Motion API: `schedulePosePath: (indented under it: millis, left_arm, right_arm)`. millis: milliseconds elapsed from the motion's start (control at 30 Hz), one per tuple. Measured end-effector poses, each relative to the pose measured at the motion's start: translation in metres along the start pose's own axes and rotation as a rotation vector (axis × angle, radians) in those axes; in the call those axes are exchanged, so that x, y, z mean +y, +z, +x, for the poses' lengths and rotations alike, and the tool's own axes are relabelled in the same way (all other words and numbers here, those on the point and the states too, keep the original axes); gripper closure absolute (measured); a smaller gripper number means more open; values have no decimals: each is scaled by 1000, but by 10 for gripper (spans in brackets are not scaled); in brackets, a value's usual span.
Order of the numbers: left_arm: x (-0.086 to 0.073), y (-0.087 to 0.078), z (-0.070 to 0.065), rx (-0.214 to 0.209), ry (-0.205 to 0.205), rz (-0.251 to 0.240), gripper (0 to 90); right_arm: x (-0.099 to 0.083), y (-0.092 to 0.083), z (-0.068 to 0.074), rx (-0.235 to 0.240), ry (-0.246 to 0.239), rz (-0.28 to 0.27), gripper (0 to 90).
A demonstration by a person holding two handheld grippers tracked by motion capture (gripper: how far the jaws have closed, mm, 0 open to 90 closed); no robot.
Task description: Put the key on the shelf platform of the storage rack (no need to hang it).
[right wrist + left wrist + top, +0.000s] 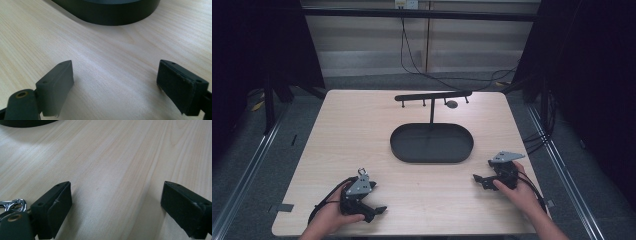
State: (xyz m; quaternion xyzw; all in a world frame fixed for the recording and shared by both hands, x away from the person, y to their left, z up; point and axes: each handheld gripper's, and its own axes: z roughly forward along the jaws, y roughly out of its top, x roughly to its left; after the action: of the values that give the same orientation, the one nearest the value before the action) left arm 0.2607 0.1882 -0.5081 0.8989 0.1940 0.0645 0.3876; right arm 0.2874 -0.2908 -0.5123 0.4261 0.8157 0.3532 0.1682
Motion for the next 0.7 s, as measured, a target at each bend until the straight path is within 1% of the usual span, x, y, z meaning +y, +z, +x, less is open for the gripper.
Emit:
schedulePosePath:
  millis: [100, 167, 267, 300, 333, 367, 400, 433, 467, 500, 567, 600, 667, 700]
  left_arm:
    - [1, -1, -1, 8, -7, 5, 119]
    - [4, -4, -1, 14, -11, 43, 168]
    - [7, -5, -2, 14, -18, 75, 184]
    - [8, -6, -2, 17, -38, 76, 197]
    - [9, -8, -2, 11, -45, 94, 214]
    - [9, -8, -1, 8, -57, 91, 230]
    - [10, -10, -1, 1, -66, 105, 239]
    - [10, -11, 0, 6, -78, 111, 240]
    - [10, -13, 1, 4, -87, 128, 242]
    - [11, -15, 1, 9, -99, 140, 247]
    - [12, -20, 2, 25, -102, 162, 256]
    - [14, -22, 3, 46, -103, 169, 260]
    - [15, -27, 5, 53, -134, 183, 269]
    - [16, -29, 7, 64, -151, 193, 278]
  right_arm:
    - [0, 0, 0, -1, 1, 0, 135]
    - [0, 0, 0, -1, 0, 1, 134]
    - [0, 0, 0, -1, 1, 0, 135]
    - [0, 0, 0, -1, 1, 0, 134]
    - [0, 0, 0, 0, 0, 0, 134]
    - [0, 0, 0, -1, 0, 1, 134]
    - [0, 0, 0, 0, 2, 0, 134]
    - [0, 0, 0, -2, 2, 0, 134]
    - [0, 0, 1, -5, 6, 3, 134]
    - [0, 0, 1, -5, 9, 3, 134]
    - [0, 0, 1, -6, 10, 3, 134]
    - [0, 0, 1, -6, 9, 3, 134]
    - [0, 0, 1, -6, 10, 3, 134]
    - [0, 0, 1, -6, 9, 3, 134]
